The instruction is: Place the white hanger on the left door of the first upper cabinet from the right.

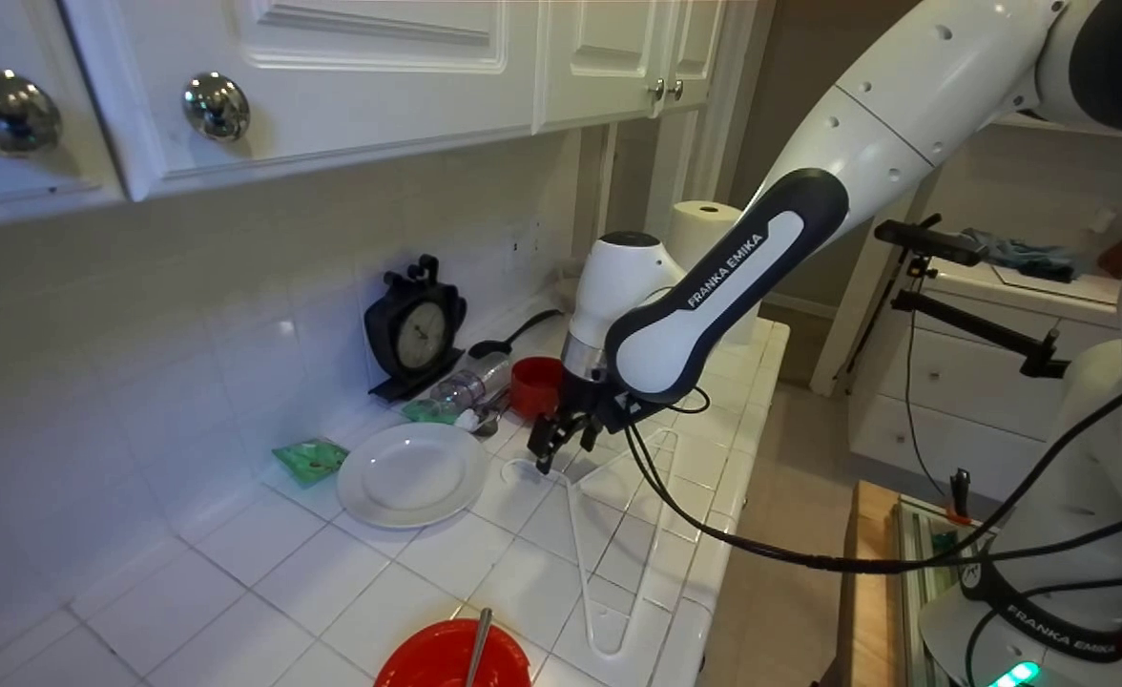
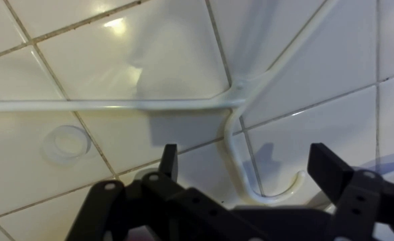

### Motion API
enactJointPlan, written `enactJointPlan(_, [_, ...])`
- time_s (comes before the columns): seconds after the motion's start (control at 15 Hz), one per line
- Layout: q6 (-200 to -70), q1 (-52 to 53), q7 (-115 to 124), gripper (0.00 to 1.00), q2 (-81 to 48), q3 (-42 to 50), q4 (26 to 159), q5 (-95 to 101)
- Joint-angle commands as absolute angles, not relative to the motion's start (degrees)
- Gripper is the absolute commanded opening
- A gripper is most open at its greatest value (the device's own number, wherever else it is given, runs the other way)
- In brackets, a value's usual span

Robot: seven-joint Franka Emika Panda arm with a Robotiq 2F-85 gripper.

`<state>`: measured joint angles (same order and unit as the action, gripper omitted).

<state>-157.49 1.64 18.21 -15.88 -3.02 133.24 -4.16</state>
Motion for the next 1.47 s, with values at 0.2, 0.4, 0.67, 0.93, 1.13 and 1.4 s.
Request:
enactJointPlan(0.2, [-157.3,3.6,18.6,1.0,-16.0,-1.3,132.8,-3.8])
enactJointPlan(0.4, [-156.1,4.5,19.0,1.0,-16.5,-0.5,132.3,-3.0])
enactJointPlan(0.67, [-156.1,5.1,19.1,1.0,-17.5,0.0,131.5,-3.0])
enactJointPlan(0.93, [-156.3,5.4,19.4,1.0,-18.9,0.8,130.9,-2.8])
enactJointPlan(1.13, [-156.3,5.4,18.9,1.0,-20.3,1.0,130.0,-3.1])
enactJointPlan(1.4, [-155.8,6.2,19.4,0.59,-21.3,1.6,128.9,-2.8])
